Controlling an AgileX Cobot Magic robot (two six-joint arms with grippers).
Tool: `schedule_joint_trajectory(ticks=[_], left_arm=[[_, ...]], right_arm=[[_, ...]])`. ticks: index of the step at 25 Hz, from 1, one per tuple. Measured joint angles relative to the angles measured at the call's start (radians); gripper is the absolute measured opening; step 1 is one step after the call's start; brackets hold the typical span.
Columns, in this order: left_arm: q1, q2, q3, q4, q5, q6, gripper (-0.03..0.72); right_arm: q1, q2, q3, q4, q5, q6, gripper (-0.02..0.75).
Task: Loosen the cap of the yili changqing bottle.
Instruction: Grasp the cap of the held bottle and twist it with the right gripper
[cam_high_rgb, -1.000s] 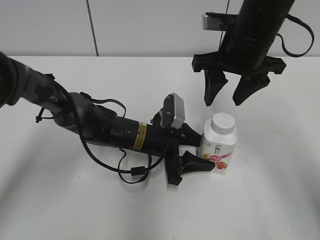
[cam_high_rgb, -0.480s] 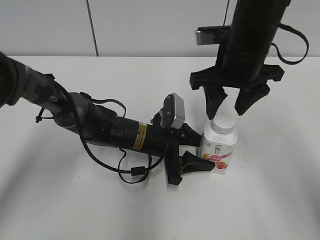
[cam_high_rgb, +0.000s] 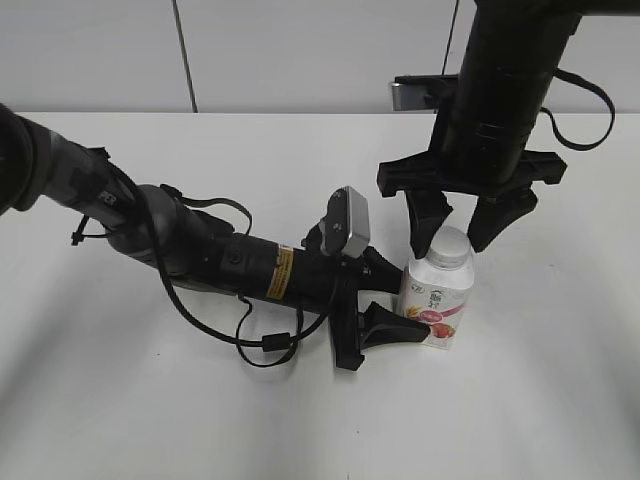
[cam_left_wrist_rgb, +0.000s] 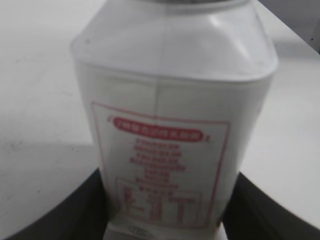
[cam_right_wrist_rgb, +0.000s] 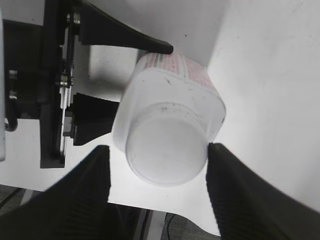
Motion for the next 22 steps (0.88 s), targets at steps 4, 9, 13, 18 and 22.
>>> schedule_joint_trajectory(ticks=[4,9,13,18,22], left_arm=[[0.0,0.0,0.0,0.001,-0.001,0.0,0.407],[0.0,0.0,0.0,0.001,-0.001,0.0,0.407],[0.0,0.0,0.0,0.001,-0.001,0.0,0.407],[0.0,0.0,0.0,0.001,-0.001,0.0,0.407],[0.0,0.0,0.0,0.001,-0.001,0.0,0.407]], right_arm=[[0.0,0.0,0.0,-0.007,0.001,-0.002,0.447],[0.0,0.0,0.0,-0.012,0.001,-0.002,0.43],[0.0,0.012,0.0,-0.017,0.001,-0.002,0.428],[0.0,0.016,0.001,-0.016,-0.01,-0.002,0.426],[0.0,0.016,0.001,-0.016,-0.009,-0.004,0.396]])
